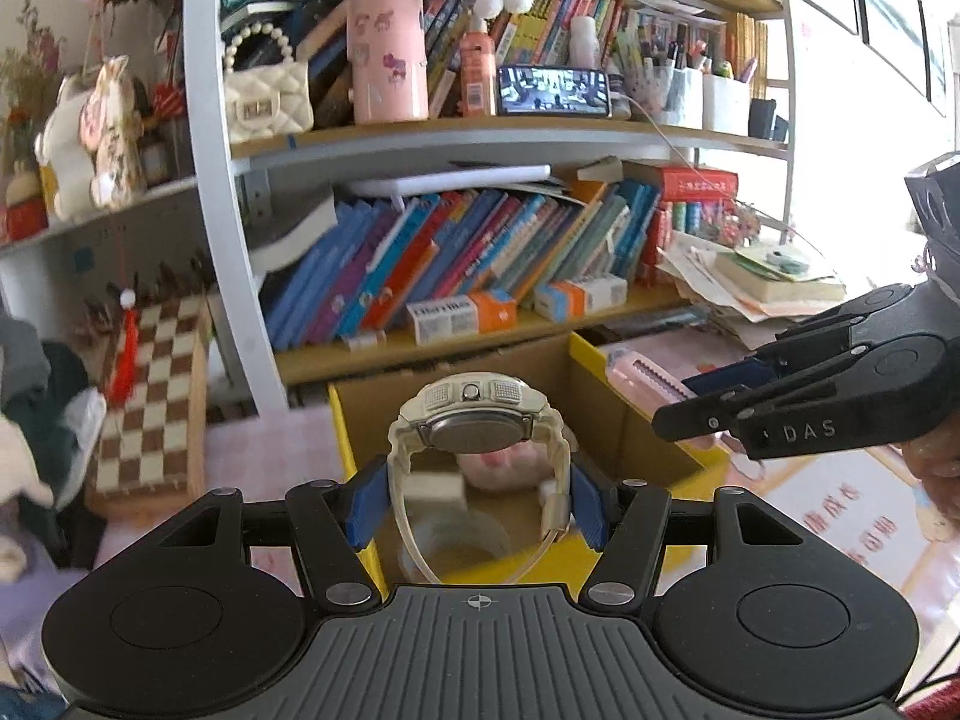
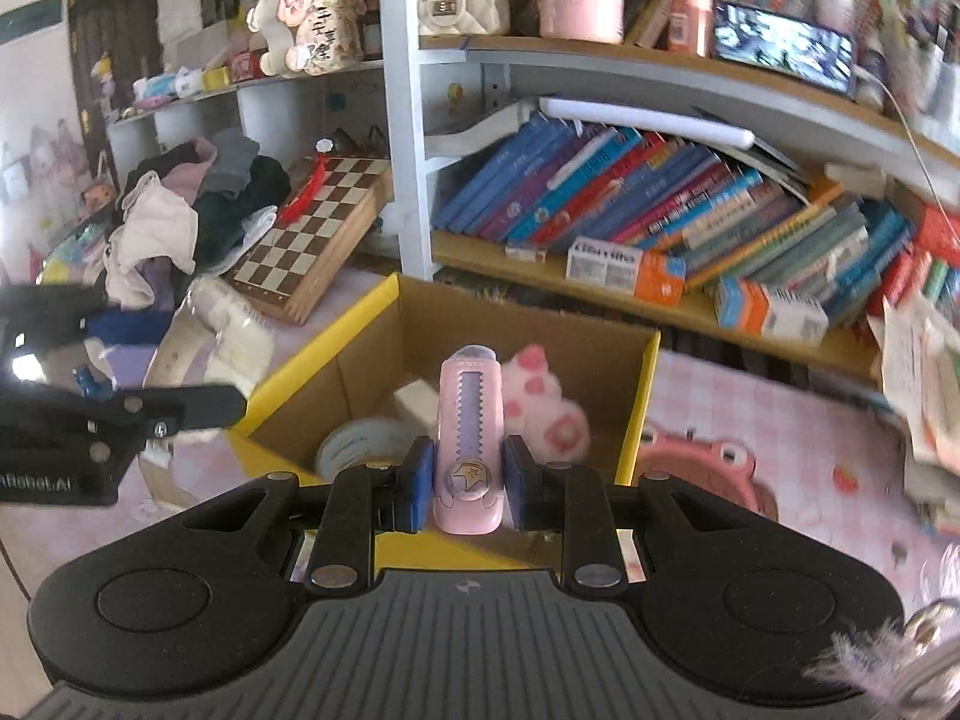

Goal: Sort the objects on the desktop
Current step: 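Lift and carry the watch and pink case over the yellow box with both grippers, then open both grippers to drop the watch and pink case into the box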

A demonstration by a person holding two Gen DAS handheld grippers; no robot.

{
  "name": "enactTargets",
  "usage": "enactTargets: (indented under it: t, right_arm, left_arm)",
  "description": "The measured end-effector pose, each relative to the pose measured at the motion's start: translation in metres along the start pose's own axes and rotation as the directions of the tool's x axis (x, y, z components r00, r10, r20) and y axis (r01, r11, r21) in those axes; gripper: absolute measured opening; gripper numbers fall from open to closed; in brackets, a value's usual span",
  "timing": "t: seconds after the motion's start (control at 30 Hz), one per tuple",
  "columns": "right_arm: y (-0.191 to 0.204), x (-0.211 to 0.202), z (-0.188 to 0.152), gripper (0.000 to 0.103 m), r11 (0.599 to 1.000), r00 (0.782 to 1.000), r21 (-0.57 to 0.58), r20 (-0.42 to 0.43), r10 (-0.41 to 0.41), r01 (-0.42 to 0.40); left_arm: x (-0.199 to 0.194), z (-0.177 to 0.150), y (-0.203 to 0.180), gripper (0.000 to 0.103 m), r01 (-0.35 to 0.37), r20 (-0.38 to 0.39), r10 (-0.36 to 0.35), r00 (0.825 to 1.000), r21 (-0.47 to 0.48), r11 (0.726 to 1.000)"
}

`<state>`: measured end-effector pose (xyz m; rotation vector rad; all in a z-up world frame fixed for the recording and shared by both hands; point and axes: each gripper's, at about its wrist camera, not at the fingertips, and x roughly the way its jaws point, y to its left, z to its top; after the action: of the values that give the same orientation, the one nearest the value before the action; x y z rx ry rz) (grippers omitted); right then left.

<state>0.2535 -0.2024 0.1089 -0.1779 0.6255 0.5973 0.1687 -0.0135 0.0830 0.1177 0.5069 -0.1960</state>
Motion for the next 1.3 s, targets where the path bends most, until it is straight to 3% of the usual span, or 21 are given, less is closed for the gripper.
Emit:
enactTargets:
  t: [0.2, 0.43, 0.67, 0.97, 1.17, 1.3]
  right_arm:
    - [-0.016, 0.035, 0.018, 0.023, 0.995, 0.998, -0.095, -0.052, 0.024, -0.028]
    - [-0.028, 0.085, 0.023, 0.023, 0.979, 0.983, -0.181, -0.172, 0.057, -0.089]
    - [-0.032, 0.122, 0.018, 0.023, 0.946, 0.948, -0.271, -0.304, 0.093, -0.179]
    - [-0.032, 0.157, 0.006, 0.023, 0.910, 0.888, -0.305, -0.443, 0.126, -0.281]
    - [-0.027, 0.168, -0.001, 0.023, 0.887, 0.856, -0.322, -0.498, 0.138, -0.330]
    - [-0.027, 0.172, -0.002, 0.023, 0.884, 0.846, -0.315, -0.512, 0.147, -0.344]
  left_arm:
    - [0.033, 0.017, 0.000, 0.061, -0.019, -0.016, 0.019, 1.000, 0.025, 1.000]
    - [0.082, 0.023, -0.003, 0.061, -0.028, -0.093, 0.034, 0.995, 0.066, 0.997]
    - [0.118, 0.014, -0.005, 0.061, -0.010, -0.201, 0.029, 0.979, 0.097, 0.995]
    - [0.145, -0.005, -0.008, 0.061, 0.046, -0.334, -0.013, 0.942, 0.091, 0.995]
    - [0.154, -0.011, -0.001, 0.061, 0.076, -0.392, -0.057, 0.918, 0.031, 0.997]
    - [0.159, -0.012, 0.000, 0.061, 0.085, -0.412, -0.069, 0.909, 0.021, 0.996]
